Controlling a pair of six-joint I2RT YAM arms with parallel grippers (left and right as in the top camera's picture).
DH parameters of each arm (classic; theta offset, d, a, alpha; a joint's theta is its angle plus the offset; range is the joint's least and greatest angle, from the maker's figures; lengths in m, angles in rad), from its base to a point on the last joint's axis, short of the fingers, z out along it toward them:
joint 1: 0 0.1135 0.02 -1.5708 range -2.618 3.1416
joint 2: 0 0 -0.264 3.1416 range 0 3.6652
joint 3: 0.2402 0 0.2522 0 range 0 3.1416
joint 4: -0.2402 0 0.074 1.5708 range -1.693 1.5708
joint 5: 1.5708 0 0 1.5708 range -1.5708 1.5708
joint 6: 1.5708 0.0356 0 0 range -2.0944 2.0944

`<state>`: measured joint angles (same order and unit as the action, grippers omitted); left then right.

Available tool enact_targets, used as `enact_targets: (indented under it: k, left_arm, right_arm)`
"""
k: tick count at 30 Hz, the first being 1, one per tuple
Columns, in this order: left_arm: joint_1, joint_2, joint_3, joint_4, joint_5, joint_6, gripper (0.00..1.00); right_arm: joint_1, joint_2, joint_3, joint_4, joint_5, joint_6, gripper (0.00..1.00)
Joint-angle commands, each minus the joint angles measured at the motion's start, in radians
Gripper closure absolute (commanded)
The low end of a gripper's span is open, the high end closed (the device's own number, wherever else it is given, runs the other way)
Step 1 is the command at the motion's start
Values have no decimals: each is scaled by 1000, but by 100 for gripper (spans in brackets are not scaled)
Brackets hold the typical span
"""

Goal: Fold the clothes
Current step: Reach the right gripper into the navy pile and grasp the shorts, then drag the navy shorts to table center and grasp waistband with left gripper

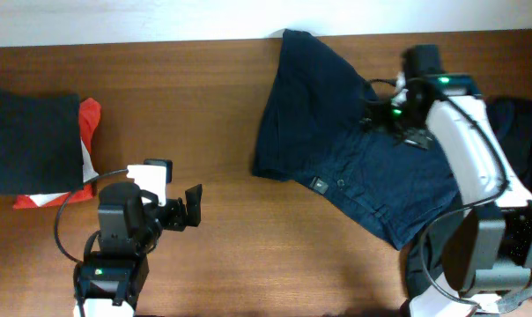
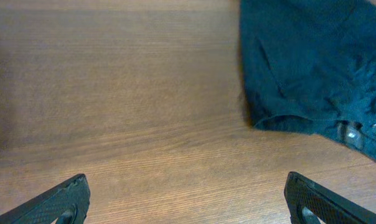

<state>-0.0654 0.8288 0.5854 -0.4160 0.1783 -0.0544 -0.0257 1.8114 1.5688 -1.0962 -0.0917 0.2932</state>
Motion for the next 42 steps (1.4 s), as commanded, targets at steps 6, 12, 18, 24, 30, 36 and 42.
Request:
enact_targets:
  k: [6,12,18,24,30,36,42]
  left_arm:
    - [-88,494,16,416,377,-356,1]
    - [-268,908,16,866,322,-605,5]
    - [-286,955,16,879,228,-944,11]
    - [-341,1005,16,908,151,-1165,20]
    - [-418,1005,16,933,-21,-1261,23]
    - [-451,1088,51,999,-72,-1325,49]
    - [-423,1088,55,1011,-149,-1157,99]
  right_arm:
    - [-291,-77,6,-237,10,-35,1]
    - [-289,-77,6,-262,10,-35,1]
    - [-289,-77,6,-263,10,-35,1]
    - [-289,-77,6,-271,10,-35,1]
    - [-289,-77,6,-278,10,-35,1]
    - [-289,-77,6,-289,10,-35,1]
    - [-289,-77,6,-288,10,-35,1]
